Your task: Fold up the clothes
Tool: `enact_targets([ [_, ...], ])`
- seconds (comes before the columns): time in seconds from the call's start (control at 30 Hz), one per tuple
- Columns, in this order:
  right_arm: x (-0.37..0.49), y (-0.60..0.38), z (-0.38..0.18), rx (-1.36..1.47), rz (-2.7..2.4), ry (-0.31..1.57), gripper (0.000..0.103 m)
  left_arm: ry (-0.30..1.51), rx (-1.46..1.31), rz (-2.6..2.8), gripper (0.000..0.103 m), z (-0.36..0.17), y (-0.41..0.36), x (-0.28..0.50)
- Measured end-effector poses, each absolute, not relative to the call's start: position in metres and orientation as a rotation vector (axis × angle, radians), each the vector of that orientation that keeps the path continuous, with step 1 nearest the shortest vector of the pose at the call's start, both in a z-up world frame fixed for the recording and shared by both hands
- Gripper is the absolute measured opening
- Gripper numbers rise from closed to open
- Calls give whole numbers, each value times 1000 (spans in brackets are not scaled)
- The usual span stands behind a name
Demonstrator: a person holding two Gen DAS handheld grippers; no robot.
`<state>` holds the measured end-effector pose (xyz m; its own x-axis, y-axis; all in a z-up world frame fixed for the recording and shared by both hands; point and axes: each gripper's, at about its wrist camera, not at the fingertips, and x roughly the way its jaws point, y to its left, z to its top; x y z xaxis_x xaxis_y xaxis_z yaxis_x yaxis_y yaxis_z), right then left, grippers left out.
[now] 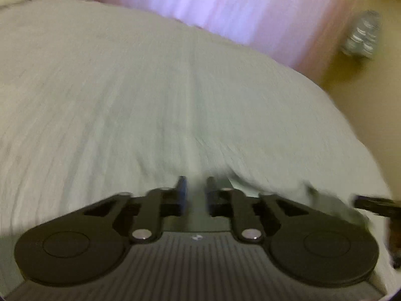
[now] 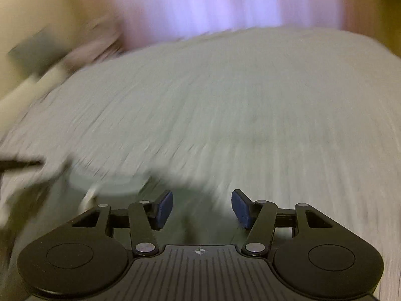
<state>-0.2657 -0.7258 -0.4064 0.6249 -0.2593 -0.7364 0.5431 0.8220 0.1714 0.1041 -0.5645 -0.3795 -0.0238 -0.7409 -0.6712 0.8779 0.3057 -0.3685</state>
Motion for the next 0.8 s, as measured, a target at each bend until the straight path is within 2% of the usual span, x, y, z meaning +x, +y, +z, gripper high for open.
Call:
enact_targets([
  [0.07,-279,-703,-426,254,-484,904,56,965,325,-1366,8,-389,-541,85],
  [0.17,-325,-700,-443,213,-562,934,56,977,530,-1295,7,-413,-511,80],
  [0.2,-341,-703,-443,227,-622,942,56,961,535,-1244,3,-416,-497,88],
  [0.33,-401,-717,-431,344,-831,990,56,965,384,-941,2,-399,-435,130],
  [0.43,-427,-713,-411,470,-888,950,56,1007,249,-881,10,-376,-402,138],
  [0.5,-447,-708,-401,670,-901,839,56,1069,145,-886,23,-368,-390,133],
  [0.53,-458,-705,-400,789,-907,773,56,1097,78,-874,35,-368,-384,128],
  [0.57,-470,-700,-403,928,-911,700,56,1133,2,-853,41,-370,-378,125],
  [0.67,-484,-685,-422,1237,-920,511,56,1244,-229,-784,49,-382,-356,111],
  [0.73,-493,-676,-433,1345,-920,412,56,1291,-329,-735,53,-397,-348,106],
  [0.8,-496,-676,-440,1394,-933,346,56,1293,-367,-701,52,-408,-352,103],
])
